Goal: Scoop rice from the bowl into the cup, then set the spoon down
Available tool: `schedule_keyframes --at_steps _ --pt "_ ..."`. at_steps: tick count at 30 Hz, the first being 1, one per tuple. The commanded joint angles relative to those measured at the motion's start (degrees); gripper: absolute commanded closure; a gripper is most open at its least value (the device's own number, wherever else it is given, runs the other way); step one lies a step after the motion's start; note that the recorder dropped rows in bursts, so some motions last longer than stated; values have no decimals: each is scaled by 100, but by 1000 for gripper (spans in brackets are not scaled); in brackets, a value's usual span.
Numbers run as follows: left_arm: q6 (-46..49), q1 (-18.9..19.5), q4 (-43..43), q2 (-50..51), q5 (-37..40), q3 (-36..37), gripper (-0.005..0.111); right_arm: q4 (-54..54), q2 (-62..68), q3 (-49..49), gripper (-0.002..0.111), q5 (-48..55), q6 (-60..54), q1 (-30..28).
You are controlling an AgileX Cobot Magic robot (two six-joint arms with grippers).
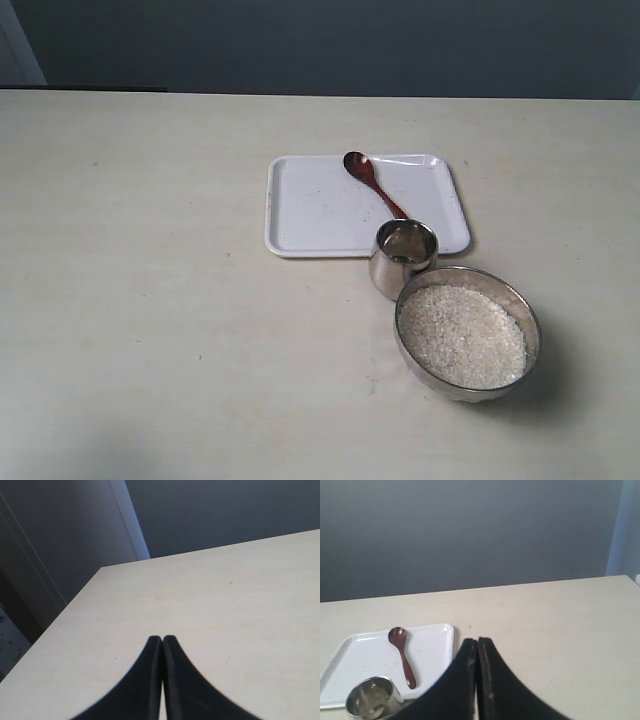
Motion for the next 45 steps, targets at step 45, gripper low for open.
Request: schedule_keyframes --at_steps 45 --pt "-25 10 18 -28 -69 -14 106 -881 -1296 2044 109 -699 361 -31"
